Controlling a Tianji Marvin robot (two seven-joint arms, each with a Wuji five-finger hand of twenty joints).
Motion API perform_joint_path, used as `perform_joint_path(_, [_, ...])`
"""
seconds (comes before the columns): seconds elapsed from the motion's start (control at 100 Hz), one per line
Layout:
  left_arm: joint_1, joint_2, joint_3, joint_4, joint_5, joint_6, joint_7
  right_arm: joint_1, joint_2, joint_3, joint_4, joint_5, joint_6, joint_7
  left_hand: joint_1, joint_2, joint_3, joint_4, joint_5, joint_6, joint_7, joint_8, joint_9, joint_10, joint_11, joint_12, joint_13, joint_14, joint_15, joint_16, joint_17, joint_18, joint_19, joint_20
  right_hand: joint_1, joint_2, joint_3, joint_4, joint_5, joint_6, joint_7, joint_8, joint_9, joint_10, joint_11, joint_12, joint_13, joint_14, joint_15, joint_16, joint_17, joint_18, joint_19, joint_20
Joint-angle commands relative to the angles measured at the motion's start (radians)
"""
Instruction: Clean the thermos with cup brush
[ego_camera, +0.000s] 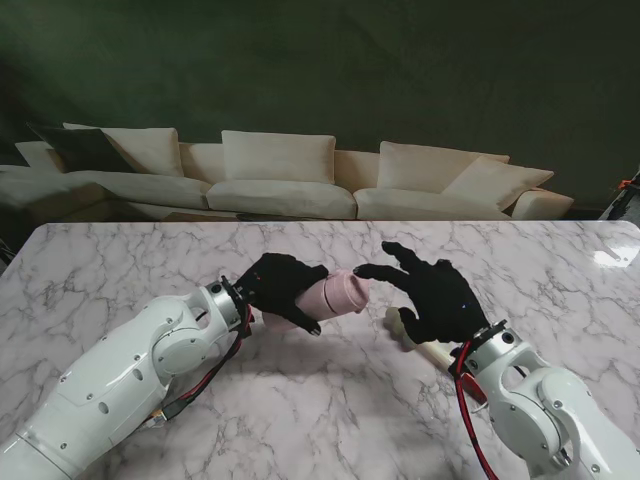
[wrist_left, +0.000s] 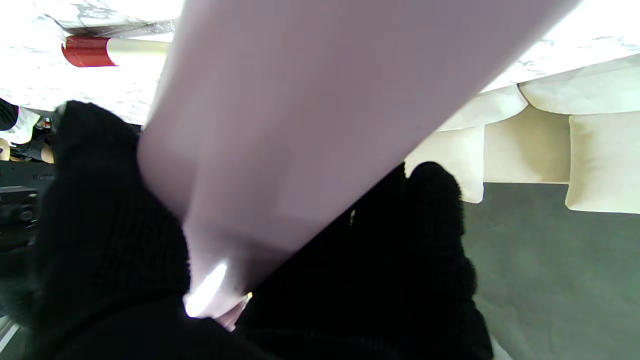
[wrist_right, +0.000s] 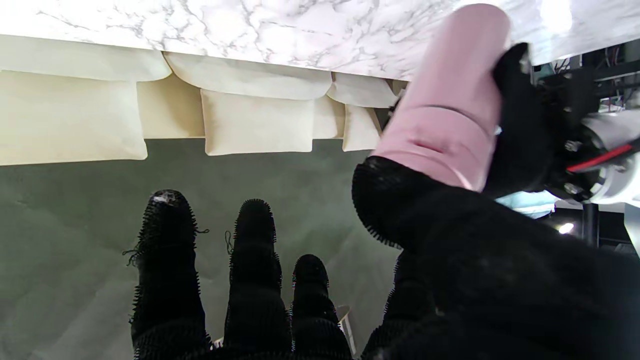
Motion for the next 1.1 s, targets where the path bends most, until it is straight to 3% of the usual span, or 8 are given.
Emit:
perform_joint_path(0.0, [-0.005, -0.001, 0.002, -0.010, -0.003, -0.006, -0.011, 0.038, 0.004, -0.006, 0.046, -0.024, -0.023, -0.027, 0.486, 0.277, 0.338, 0.054, 0.073, -0.234, 0.083, 0.044, -0.011, -0.033, 0.035, 0.030, 0.057, -0.061, 0.181, 0.055, -0.011, -0.091, 0.045, 0.022, 0.019, -0.033, 0.030, -0.024, -0.031, -0.061, 0.047, -0.004, -0.016, -0.010, 0.023, 0.011, 0.020, -0.031, 0.021, 0.012, 0.002, -0.023, 0.011, 0.001])
perform_joint_path(0.18, [-0.009, -0.001, 0.006, -0.009, -0.006, -0.005, -0.017, 0.107, 0.005, -0.046, 0.107, -0.009, -0.083, -0.045, 0.486, 0.276, 0.338, 0.054, 0.074, -0.235, 0.083, 0.045, -0.010, -0.031, 0.035, 0.030, 0.057, -0.058, 0.183, 0.057, -0.011, -0.091, 0.046, 0.022, 0.013, -0.025, 0.009, -0.041, -0.008, -0.091, 0.074, 0.019, -0.015, -0.011, 0.030, 0.014, 0.025, -0.043, 0.028, 0.013, 0.003, -0.031, 0.010, -0.002])
perform_joint_path(0.32, [-0.011, -0.002, 0.007, -0.007, -0.007, -0.005, -0.014, 0.140, 0.005, -0.074, 0.135, 0.007, -0.109, -0.047, 0.486, 0.276, 0.338, 0.054, 0.073, -0.235, 0.081, 0.045, -0.010, -0.032, 0.034, 0.031, 0.056, -0.057, 0.184, 0.057, -0.012, -0.089, 0.047, 0.023, 0.004, -0.023, -0.003, -0.051, -0.042, -0.092, 0.029, 0.009, -0.015, -0.015, 0.035, 0.016, 0.035, -0.052, 0.038, 0.016, 0.005, -0.037, 0.013, -0.002])
perform_joint_path(0.61, [-0.011, -0.003, 0.007, -0.004, -0.008, -0.006, -0.009, 0.176, 0.008, -0.108, 0.171, 0.015, -0.111, -0.024, 0.487, 0.279, 0.339, 0.052, 0.073, -0.233, 0.079, 0.046, -0.012, -0.030, 0.035, 0.031, 0.055, -0.055, 0.184, 0.058, -0.015, -0.087, 0.049, 0.024, -0.001, -0.027, -0.007, -0.053, -0.023, -0.090, 0.010, 0.004, -0.015, -0.027, 0.047, 0.020, 0.064, -0.062, 0.073, 0.037, 0.030, -0.059, 0.047, 0.013])
perform_joint_path(0.8, [-0.011, -0.003, 0.007, -0.004, -0.007, -0.011, -0.007, 0.193, 0.008, -0.126, 0.190, 0.019, -0.109, -0.026, 0.487, 0.278, 0.339, 0.052, 0.074, -0.234, 0.078, 0.047, -0.011, -0.030, 0.036, 0.031, 0.055, -0.055, 0.185, 0.058, -0.016, -0.085, 0.050, 0.025, -0.051, -0.038, -0.059, -0.073, -0.019, -0.089, 0.038, 0.021, -0.011, -0.033, 0.066, 0.029, 0.087, -0.070, 0.096, 0.056, 0.052, -0.080, 0.073, 0.033])
perform_joint_path(0.9, [-0.012, -0.004, 0.009, -0.001, -0.007, -0.012, -0.001, 0.206, 0.006, -0.137, 0.207, 0.026, -0.119, -0.044, 0.486, 0.280, 0.339, 0.051, 0.074, -0.234, 0.077, 0.047, -0.012, -0.031, 0.036, 0.031, 0.055, -0.054, 0.186, 0.059, -0.015, -0.086, 0.050, 0.026, -0.093, -0.038, -0.109, -0.098, -0.007, -0.049, 0.080, 0.043, -0.012, -0.037, 0.114, 0.049, 0.111, -0.079, 0.111, 0.073, 0.064, -0.087, 0.087, 0.053])
perform_joint_path(1.09, [-0.012, -0.004, 0.010, -0.002, -0.009, -0.014, 0.000, 0.239, -0.001, -0.171, 0.256, 0.011, -0.129, -0.133, 0.487, 0.281, 0.340, 0.050, 0.075, -0.235, 0.076, 0.047, -0.013, -0.033, 0.036, 0.030, 0.054, -0.054, 0.187, 0.059, -0.016, -0.085, 0.051, 0.026, -0.105, -0.039, -0.129, -0.108, 0.061, -0.054, 0.188, 0.107, 0.029, -0.079, 0.208, 0.084, 0.181, -0.118, 0.169, 0.117, 0.126, -0.148, 0.150, 0.098])
